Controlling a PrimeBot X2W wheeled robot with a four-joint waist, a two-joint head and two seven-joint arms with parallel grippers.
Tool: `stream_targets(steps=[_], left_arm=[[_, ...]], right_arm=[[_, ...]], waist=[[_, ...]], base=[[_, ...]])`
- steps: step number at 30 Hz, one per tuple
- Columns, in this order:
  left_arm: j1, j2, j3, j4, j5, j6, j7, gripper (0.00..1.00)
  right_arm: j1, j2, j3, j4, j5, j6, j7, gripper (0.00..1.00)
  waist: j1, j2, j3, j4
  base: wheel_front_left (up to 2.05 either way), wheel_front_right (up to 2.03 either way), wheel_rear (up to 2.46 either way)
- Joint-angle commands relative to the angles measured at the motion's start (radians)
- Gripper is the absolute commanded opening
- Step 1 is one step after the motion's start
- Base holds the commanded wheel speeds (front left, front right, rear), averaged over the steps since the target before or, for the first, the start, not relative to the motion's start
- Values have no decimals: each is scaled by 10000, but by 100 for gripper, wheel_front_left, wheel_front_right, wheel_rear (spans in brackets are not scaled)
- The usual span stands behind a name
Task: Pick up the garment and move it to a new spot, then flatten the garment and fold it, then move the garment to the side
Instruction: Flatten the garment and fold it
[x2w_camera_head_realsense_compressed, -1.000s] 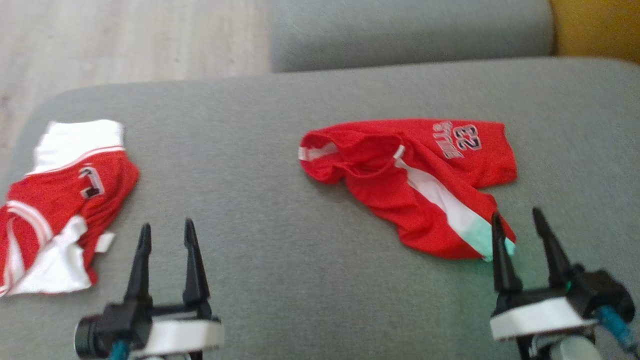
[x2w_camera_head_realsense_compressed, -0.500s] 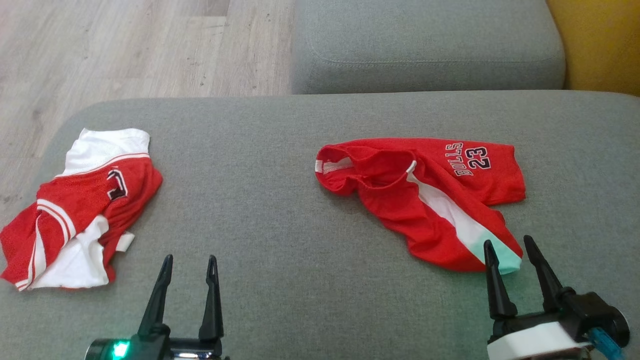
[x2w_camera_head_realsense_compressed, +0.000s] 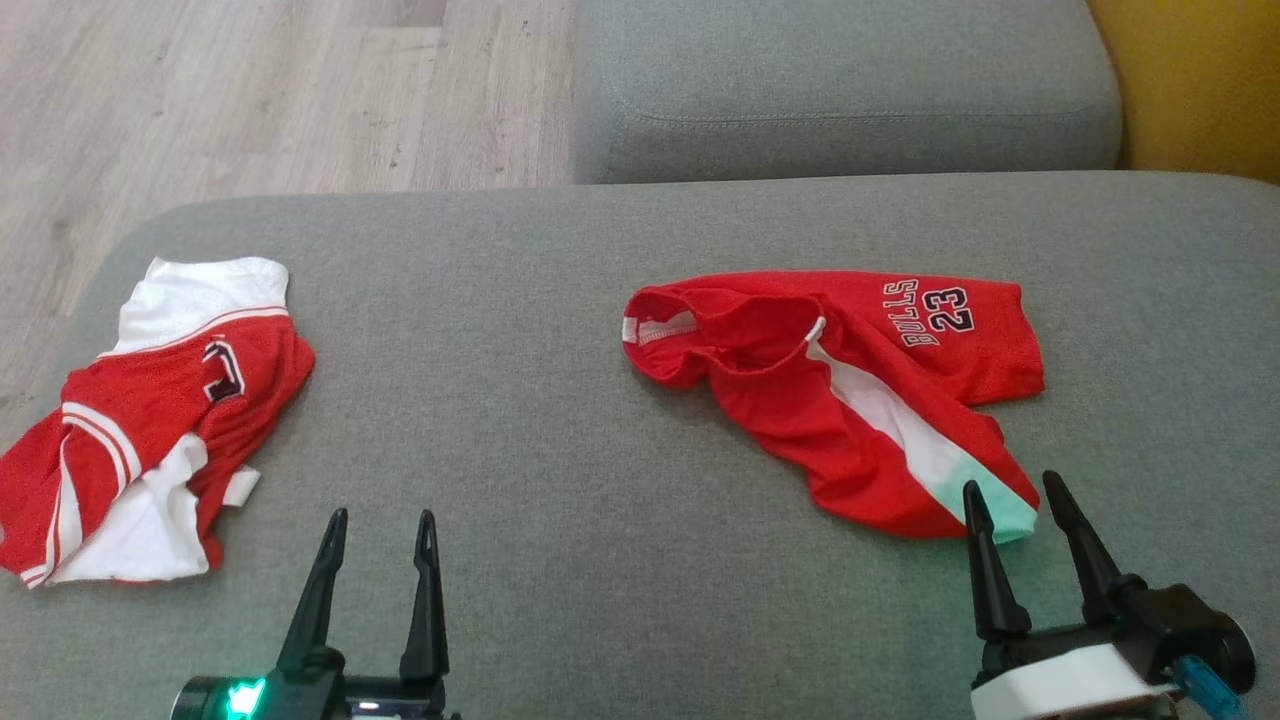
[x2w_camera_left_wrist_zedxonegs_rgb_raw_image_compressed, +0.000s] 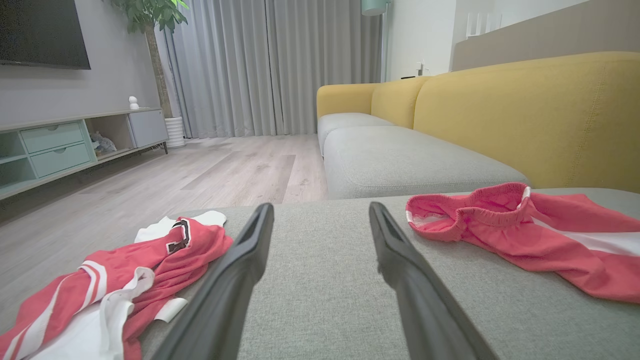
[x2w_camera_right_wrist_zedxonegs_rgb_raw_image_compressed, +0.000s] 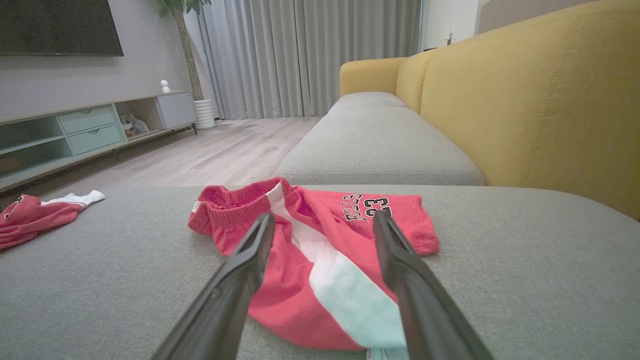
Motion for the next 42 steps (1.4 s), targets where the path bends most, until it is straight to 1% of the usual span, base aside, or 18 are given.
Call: stream_targets(steps=[1, 8, 12, 14, 16, 17, 19, 21, 24, 27, 32, 34, 37, 42], left_arm=[[-385, -66, 254, -296, -19, 78, -93, 100], [-409, -67, 182, -176, -42, 74, -93, 100], [-800, -67, -120, 723, -134, -167, -93, 100], [-1369, -67, -396, 1332, -172, -241, -93, 100], [-2097, -67, -602, 2028, -484, -2, -93, 100], [-2579, -67, -782, 2344, -603, 51, -93, 100], [-3628, -67, -1188, 2956, -825, 107, -40, 100], [-4706, -67, -1694, 3407, -1020, 68, 101, 100], [-6136, -68, -2585, 4018, -1277, -151, 826, 100], [-7309, -68, -3459, 4382, -1840, -425, 1850, 100], [-8521, -68, -4749, 4476, -3218, -828, 3376, 100], [-8848, -68, -5088, 4633, -3497, -875, 3806, 100], [-9232, -68, -5256, 4993, -3602, -718, 3996, 100], [-9592, -60, -5198, 5620, -3658, -560, 3795, 100]], right_arm=[[-287, -55, 262, -300, -93, 65, -26, 100], [-329, -55, 305, -300, -98, 65, -26, 100], [-335, -55, 330, -329, -117, 65, -26, 100], [-379, -55, 394, -320, -143, 65, -26, 100], [-494, -55, 430, -352, -120, 65, -26, 100], [-595, -55, 447, -374, -116, 65, -26, 100], [-832, -55, 416, -412, -102, 65, -26, 100], [-1045, -55, 391, -436, -110, 65, -26, 100], [-1292, -55, 419, -482, -194, 65, -26, 100], [-1533, -55, 489, -534, -295, 65, -26, 100], [-1834, -55, 552, -607, -292, 65, -26, 100], [-1895, -55, 598, -627, -234, 65, -26, 100], [-1951, -55, 646, -648, -104, 65, -26, 100], [-1952, -55, 652, -676, 39, 65, -26, 100]], waist=[[0, -1, -4, -13], [0, -1, 33, -85], [0, -1, 167, -167], [0, -1, 290, -288], [0, -1, 556, -464], [0, -1, 744, -580], [0, -1, 1115, -794], [0, -1, 1453, -989], [0, -1, 1913, -1273], [0, -1, 2342, -1601], [0, -1, 2841, -2189], [0, -1, 2962, -2433], [0, -1, 3085, -2793], [0, -1, 3156, -3218]], base=[[0, 0, 0], [0, 0, 0], [0, 0, 0], [0, 0, 0], [0, 0, 0], [0, 0, 0], [0, 0, 0], [0, 0, 0], [0, 0, 0], [0, 0, 0], [0, 0, 0], [0, 0, 0], [0, 0, 0], [0, 0, 0]])
